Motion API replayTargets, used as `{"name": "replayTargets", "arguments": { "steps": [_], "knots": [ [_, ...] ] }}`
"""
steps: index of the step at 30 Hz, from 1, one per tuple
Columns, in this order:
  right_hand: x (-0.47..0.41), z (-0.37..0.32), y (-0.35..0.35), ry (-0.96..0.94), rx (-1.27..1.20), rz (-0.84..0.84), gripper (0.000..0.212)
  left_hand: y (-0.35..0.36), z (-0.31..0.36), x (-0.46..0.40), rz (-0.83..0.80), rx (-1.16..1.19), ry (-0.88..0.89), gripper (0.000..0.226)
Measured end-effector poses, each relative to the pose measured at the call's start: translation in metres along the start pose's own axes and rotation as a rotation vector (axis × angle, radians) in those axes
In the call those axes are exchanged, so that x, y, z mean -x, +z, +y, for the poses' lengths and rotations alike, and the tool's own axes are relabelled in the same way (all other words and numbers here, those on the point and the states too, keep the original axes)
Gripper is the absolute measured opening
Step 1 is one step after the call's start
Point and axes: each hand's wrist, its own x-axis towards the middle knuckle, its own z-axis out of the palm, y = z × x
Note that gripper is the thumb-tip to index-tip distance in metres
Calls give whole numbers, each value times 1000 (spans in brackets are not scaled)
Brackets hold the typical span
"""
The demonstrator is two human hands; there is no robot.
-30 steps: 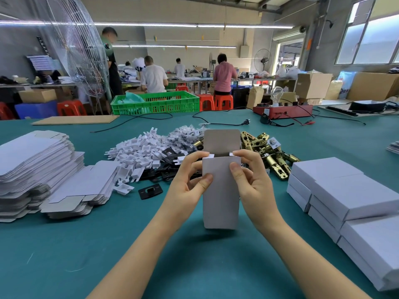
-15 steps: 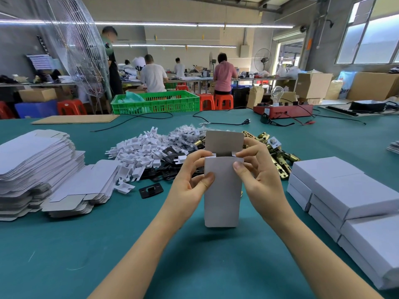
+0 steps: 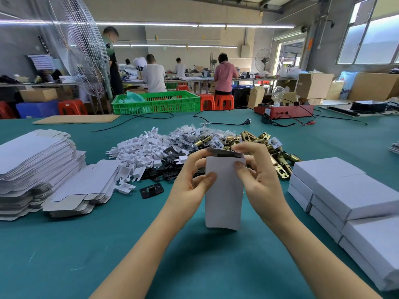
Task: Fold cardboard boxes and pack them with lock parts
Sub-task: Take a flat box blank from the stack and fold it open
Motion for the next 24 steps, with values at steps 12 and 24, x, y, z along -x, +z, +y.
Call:
{"name": "replayTargets", "arguments": {
  "steps": [12, 24],
  "knots": [
    [0, -4, 4, 125, -130, 84, 6, 2, 3, -1, -3, -37, 11, 46],
    [-5, -3, -1, 196, -216, 94, 9, 2, 7, 0, -48, -76, 23, 44]
  ]
}}
